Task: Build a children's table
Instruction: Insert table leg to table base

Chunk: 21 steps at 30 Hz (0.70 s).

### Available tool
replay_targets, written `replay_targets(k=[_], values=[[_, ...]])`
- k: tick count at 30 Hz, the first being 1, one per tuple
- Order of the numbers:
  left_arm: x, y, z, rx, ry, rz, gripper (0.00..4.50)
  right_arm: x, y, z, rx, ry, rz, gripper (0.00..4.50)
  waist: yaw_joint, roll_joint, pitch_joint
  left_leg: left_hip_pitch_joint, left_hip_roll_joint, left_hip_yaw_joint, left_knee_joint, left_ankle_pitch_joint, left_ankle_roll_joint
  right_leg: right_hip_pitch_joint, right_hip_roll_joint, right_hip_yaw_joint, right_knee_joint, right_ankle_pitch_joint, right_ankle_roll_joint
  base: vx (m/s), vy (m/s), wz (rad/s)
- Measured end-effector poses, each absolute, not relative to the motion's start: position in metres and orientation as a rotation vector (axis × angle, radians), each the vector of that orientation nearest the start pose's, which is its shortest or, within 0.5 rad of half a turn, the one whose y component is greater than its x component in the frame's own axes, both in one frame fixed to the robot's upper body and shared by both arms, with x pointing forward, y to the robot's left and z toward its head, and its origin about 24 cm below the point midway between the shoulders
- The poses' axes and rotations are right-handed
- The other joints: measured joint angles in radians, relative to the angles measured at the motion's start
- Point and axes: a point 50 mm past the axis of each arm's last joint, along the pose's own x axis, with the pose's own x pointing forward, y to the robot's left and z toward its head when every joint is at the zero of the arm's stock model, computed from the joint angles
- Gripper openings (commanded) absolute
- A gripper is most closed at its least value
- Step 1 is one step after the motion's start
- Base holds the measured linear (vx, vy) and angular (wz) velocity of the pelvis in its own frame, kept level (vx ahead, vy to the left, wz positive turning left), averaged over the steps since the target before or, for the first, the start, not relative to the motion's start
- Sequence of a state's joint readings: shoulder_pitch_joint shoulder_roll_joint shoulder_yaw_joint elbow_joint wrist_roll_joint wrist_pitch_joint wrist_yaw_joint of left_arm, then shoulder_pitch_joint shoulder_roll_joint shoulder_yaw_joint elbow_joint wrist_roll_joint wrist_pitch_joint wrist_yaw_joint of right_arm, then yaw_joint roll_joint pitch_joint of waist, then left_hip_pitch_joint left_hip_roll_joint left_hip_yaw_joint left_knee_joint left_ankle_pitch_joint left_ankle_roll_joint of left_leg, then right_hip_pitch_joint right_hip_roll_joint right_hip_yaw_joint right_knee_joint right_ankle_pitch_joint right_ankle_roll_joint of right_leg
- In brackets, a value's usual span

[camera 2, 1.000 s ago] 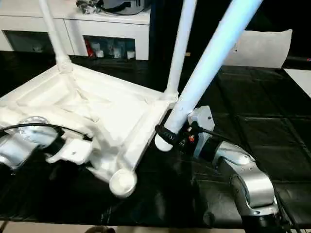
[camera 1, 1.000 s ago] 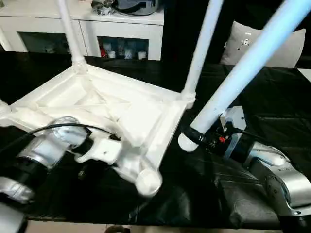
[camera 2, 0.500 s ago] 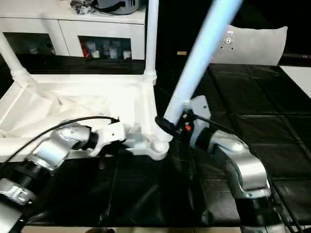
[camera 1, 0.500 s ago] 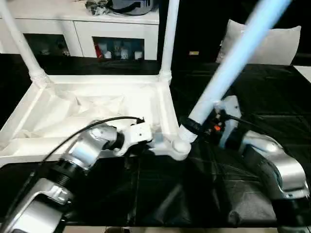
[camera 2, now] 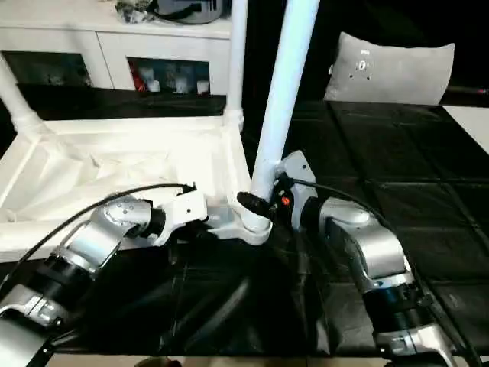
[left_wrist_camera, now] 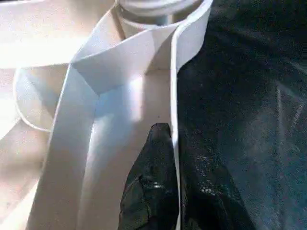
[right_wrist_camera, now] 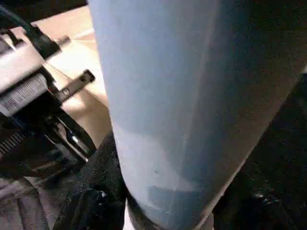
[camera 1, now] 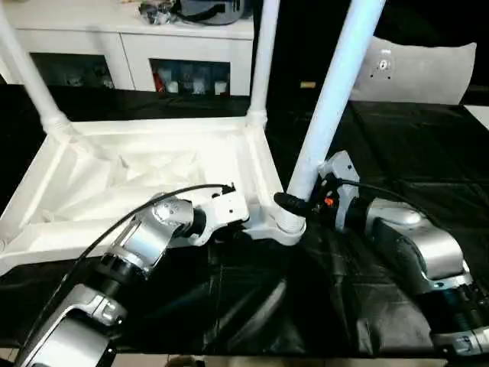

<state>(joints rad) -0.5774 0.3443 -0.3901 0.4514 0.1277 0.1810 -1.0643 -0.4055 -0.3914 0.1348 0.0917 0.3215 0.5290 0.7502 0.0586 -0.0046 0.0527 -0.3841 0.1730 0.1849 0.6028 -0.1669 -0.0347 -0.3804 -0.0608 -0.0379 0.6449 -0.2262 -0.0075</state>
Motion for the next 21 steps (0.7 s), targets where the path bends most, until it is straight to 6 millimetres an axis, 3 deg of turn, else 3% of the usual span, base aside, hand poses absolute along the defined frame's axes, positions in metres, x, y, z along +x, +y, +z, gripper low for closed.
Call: replay_targets(k=[8,17,19,21], values=[[0.314,0.112,0.051,0.499,0.373,-1.267,0.96,0.303,-0.142,0.089,-0.037,0.286,0.903,1.89,0.008,-0.003,0.001,-0.002,0.001,0.000,0.000,0.000,0.000,-0.001,0.000,-0.002,-0.001,0.000,0.000,0.000,0.000,0.00],[0.318,0.118,0.049,0.569,0.378,-1.298,0.96,0.301,-0.143,0.086,-0.036,0.285,0.915,1.89,0.001,-0.003,0.001,0.000,0.001,-0.001,-0.001,0.000,0.000,-0.001,0.000,-0.002,0.000,0.001,0.001,0.000,0.000,0.00],[0.319,0.118,0.049,0.580,0.378,-1.300,0.60,0.301,-0.143,0.086,-0.037,0.285,0.916,1.89,0.001,-0.003,0.001,0.001,0.001,-0.001,0.000,0.000,0.000,-0.001,0.000,-0.002,0.000,-0.001,0.004,0.000,0.000,0.00],[0.320,0.118,0.049,0.590,0.382,-1.307,0.60,0.301,-0.143,0.086,-0.040,0.288,0.916,1.89,0.001,-0.004,0.001,0.001,0.001,-0.001,0.000,0.000,0.000,-0.001,0.000,-0.002,0.000,-0.001,0.004,0.000,0.000,0.00]])
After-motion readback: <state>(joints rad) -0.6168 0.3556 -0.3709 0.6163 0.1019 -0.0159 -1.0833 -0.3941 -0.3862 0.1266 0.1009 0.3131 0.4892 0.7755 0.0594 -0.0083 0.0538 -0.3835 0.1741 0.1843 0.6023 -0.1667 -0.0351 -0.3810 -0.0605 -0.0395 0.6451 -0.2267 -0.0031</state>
